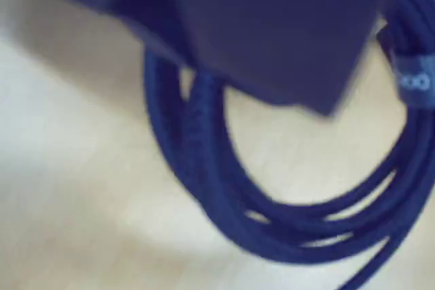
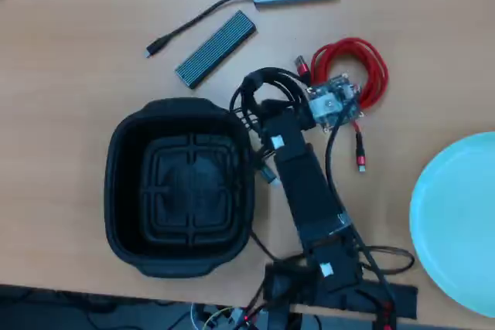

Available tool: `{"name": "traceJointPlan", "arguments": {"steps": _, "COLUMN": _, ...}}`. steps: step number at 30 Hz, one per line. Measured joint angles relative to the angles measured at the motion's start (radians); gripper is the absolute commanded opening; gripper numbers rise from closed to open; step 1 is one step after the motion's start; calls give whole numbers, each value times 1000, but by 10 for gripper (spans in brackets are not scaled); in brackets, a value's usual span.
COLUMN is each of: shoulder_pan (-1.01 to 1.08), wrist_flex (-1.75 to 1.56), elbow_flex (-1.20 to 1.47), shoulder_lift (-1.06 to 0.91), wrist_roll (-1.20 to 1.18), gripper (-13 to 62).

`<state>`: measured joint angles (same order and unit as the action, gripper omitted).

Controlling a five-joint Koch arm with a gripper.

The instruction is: Put a black charging cable in a black bowl and put a red charging cable in a green bowl

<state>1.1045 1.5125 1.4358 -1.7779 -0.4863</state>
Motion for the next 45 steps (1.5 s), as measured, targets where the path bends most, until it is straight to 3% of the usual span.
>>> {"name": "traceJointPlan", "arguments": {"steps": 8, "shoulder_pan": -132, "wrist_flex": 0, "elbow_flex": 0, "shoulder_lift": -58, "wrist_roll": 0, "gripper": -60}}
{"name": "traceJointPlan", "arguments": {"steps": 16, "shoulder_pan": -256, "wrist_flex": 2, "elbow_flex": -54, "shoulder_lift": -290, "wrist_roll": 0, "gripper": -60}}
{"name": "traceJointPlan", "arguments": {"steps": 29, "shoulder_pan": -617, "wrist_flex": -44, "elbow_flex": -115, "shoulder_lift": -318, "wrist_roll": 0, "gripper": -58}}
{"name": "traceJointPlan", "arguments": {"steps": 33, "shoulder_pan": -676, "wrist_flex": -101, "elbow_flex": -115, "shoulder_lift": -253, "wrist_roll": 0, "gripper": -55}}
{"name": "traceJointPlan", "arguments": {"steps": 40, "shoulder_pan": -729, "wrist_flex": -196, "elbow_flex": -115, "shoulder_lift": 35, "wrist_roll": 15, "gripper": -56}}
{"name": "traceJointPlan", "arguments": {"steps": 45, "shoulder_pan": -764, "wrist_flex": -313, "elbow_flex": -114, "shoulder_lift": 104, "wrist_roll": 17, "gripper": -55}}
